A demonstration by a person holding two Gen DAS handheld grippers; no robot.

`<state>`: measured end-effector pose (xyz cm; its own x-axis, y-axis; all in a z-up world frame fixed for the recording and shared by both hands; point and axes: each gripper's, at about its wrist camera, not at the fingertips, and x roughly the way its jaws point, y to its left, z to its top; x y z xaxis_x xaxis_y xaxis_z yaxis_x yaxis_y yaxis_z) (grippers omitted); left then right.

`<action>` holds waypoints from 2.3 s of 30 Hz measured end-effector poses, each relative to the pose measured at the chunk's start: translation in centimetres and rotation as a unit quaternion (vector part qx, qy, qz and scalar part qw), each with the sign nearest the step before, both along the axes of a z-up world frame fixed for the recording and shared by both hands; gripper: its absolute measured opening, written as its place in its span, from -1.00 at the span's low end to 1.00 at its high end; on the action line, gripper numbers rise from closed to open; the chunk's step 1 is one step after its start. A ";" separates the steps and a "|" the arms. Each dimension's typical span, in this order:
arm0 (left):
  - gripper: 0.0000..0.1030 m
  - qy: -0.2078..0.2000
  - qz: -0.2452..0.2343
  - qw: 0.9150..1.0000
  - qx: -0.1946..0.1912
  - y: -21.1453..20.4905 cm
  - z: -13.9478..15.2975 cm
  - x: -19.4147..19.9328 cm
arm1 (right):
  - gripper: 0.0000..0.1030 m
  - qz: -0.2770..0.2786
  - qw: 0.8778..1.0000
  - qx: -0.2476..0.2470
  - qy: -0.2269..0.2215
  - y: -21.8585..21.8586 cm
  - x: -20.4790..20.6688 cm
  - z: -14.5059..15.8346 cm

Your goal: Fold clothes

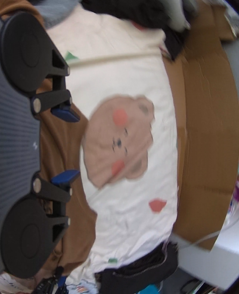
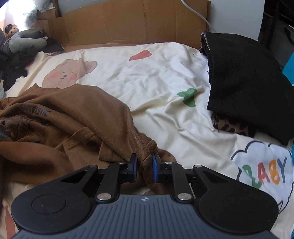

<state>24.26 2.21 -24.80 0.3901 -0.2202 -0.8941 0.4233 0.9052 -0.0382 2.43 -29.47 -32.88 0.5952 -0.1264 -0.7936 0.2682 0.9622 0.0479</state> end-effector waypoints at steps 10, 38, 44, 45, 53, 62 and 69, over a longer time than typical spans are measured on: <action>0.33 0.027 -0.086 0.996 -0.020 -10.0 -2.5 0.4 | -0.69 0.003 1.000 0.015 -0.016 0.3 -1.6 -0.4; -0.68 0.108 -0.185 0.974 -0.072 -9.5 -7.7 -4.1 | -0.65 0.016 0.998 0.060 -0.018 -1.3 -2.4 0.7; -0.68 0.099 -0.194 0.974 -0.064 -9.4 -8.0 -4.8 | -0.57 0.037 0.997 0.052 -0.045 -2.0 -1.4 2.9; -0.68 0.099 -0.194 0.974 -0.062 -9.4 -8.0 -4.8 | -0.53 0.047 0.997 0.048 -0.046 -2.0 -1.1 3.2; -0.68 0.096 -0.200 0.974 -0.054 -9.2 -8.4 -5.4 | -0.25 0.153 0.987 0.046 -0.033 -0.6 1.3 4.3; -0.68 0.103 -0.197 0.974 -0.038 -9.5 -8.5 -5.5 | -0.32 0.210 0.971 0.074 0.082 -0.5 4.9 0.6; -0.70 0.110 -0.192 0.975 -0.010 -9.5 -7.2 -6.1 | -0.93 0.194 0.976 0.049 0.092 0.2 5.4 1.6</action>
